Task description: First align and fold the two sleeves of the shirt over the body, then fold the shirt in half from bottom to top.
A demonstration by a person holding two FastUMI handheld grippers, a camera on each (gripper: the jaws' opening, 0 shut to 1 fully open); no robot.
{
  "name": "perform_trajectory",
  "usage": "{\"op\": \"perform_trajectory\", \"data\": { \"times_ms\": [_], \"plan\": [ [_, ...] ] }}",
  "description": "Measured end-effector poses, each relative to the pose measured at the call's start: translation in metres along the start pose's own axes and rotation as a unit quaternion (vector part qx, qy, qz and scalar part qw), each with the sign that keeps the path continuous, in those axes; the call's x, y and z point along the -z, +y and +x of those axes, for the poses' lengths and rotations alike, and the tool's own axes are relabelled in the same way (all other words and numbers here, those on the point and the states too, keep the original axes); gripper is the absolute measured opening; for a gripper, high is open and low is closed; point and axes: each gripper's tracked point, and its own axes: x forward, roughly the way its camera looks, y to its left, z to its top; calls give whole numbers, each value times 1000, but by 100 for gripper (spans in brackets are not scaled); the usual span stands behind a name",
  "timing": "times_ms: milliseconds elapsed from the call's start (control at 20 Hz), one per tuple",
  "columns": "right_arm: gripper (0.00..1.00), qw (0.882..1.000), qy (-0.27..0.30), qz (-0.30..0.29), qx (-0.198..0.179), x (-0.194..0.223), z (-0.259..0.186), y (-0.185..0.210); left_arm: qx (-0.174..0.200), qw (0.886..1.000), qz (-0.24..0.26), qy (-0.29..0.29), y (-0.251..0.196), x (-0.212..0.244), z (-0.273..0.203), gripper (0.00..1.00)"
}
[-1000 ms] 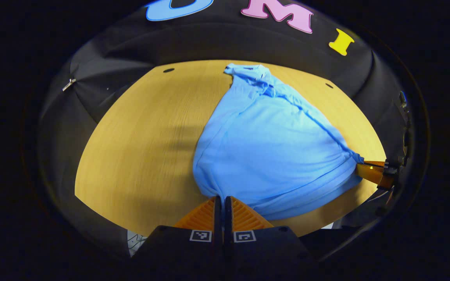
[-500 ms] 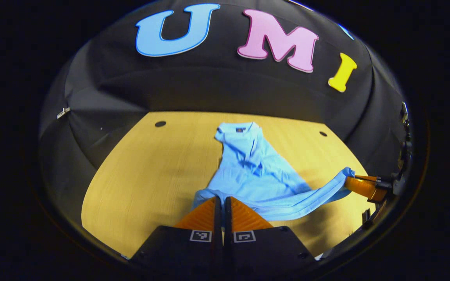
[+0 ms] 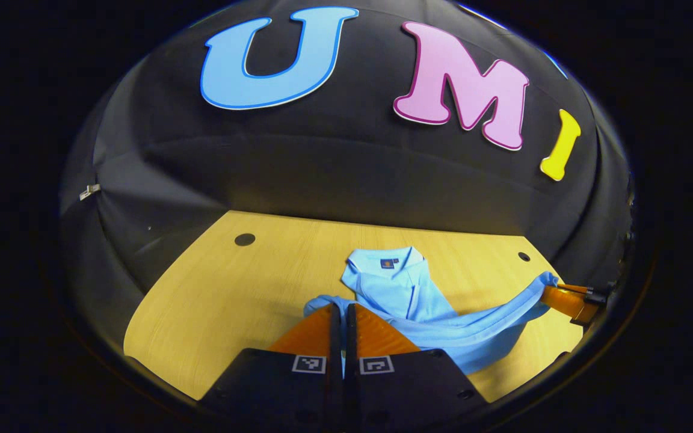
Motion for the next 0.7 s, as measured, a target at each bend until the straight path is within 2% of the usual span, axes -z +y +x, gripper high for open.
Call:
{"op": "perform_trajectory", "data": {
  "times_ms": [150, 350, 400, 450, 700],
  "plan": [
    [5, 1000, -14, 5, 6, -20, 42, -5, -10, 1000, -16, -18, 4, -27, 35, 6],
    [5, 1000, -18, 17, 14, -36, 97, -15, -26, 999, -7, -21, 9, -43, 87, 6],
    [5, 1000, -14, 17, 16, -35, 109, -18, -29, 999, -9, -17, 8, -43, 100, 1],
    [5, 1000, -6, 18, 16, -31, 121, -20, -31, 999, -14, -11, 9, -42, 114, 6],
    [5, 999, 32, 27, 27, -8, 178, -34, -58, 998, -11, 11, 23, -30, 171, 6]
  ]
}}
